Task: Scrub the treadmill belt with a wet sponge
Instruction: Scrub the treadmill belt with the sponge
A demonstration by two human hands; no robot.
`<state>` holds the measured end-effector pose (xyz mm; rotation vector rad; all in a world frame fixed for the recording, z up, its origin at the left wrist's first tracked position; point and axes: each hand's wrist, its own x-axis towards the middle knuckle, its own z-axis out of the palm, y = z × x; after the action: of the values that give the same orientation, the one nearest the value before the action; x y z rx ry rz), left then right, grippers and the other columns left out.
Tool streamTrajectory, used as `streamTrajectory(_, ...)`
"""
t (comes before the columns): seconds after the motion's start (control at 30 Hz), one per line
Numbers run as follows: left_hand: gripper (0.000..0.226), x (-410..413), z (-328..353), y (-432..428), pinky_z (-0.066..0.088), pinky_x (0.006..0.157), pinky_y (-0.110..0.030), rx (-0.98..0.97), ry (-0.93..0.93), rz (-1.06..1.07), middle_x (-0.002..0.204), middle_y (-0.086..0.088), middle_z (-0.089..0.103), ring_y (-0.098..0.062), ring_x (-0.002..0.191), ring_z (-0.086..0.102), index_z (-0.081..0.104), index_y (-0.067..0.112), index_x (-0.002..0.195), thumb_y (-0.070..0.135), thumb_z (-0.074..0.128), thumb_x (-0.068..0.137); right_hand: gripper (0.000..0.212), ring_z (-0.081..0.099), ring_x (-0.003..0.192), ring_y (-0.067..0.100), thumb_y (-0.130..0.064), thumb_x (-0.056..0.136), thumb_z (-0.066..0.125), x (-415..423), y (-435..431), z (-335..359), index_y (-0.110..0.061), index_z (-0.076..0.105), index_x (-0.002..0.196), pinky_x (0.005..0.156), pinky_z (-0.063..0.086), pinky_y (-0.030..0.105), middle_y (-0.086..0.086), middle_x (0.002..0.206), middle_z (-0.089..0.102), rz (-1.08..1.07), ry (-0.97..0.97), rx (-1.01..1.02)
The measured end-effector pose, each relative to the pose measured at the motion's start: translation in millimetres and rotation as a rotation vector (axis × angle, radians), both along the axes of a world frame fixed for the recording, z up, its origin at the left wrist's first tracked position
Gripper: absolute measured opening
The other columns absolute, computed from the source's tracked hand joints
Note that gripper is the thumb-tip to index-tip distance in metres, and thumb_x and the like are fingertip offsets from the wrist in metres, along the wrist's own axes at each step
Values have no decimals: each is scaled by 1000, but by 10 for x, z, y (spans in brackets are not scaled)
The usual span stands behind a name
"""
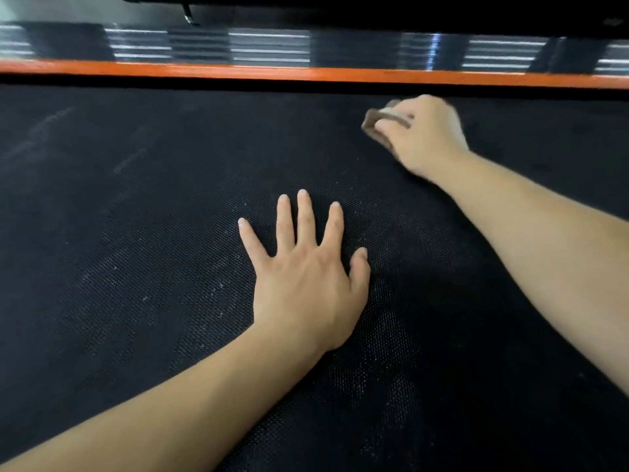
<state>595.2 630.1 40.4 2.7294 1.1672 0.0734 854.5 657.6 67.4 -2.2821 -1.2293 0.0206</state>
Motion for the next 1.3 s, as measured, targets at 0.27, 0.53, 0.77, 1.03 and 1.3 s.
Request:
streamTrajectory(0.27, 72, 2, -1, -7, -10, 118, -71, -10, -15, -2, 172, -10, -5, -30, 157, -15, 6, 29, 163, 63, 10, 99, 25, 64, 94, 20, -42, 96, 59, 138, 309, 11, -24, 75, 91, 87, 50, 36, -8, 88, 68, -218, -33, 31)
streamTrajectory(0.53, 72, -2, -20, -8, -10, 118, -71, -3, -28, -2, 172, -9, -6, -29, 157, -16, 5, 30, 163, 63, 11, 99, 29, 65, 98, 26, -44, 95, 59, 404, 166, 145, -22, 75, 102, 85, 53, 40, 1, 97, 70, -340, -74, -65)
streamTrajectory(0.77, 72, 2, -20, -4, -10, 118, -71, -6, -21, 6, 172, -9, -5, -29, 157, -15, 5, 30, 163, 63, 10, 99, 31, 65, 88, 23, -48, 95, 58, 434, -185, 131, -21, 72, 85, 75, 51, 36, -2, 86, 70, -178, -20, -61)
streamTrajectory(1.03, 73, 19, -2, -4, -9, 118, -71, -6, 2, 6, 172, -9, -6, -29, 157, -16, 4, 31, 163, 64, 8, 98, 28, 59, 84, 21, -42, 97, 57, 244, -447, 81, -21, 73, 86, 73, 46, 34, 0, 86, 65, -30, -21, -65)
streamTrajectory(1.3, 72, 7, -5, -3, -8, 118, -71, 0, -3, 7, 172, -9, -4, -30, 157, -14, 6, 30, 163, 64, 10, 99, 27, 58, 88, 24, -38, 98, 58, 61, -542, 64, -18, 74, 92, 72, 42, 33, 0, 90, 63, 11, -77, -73)
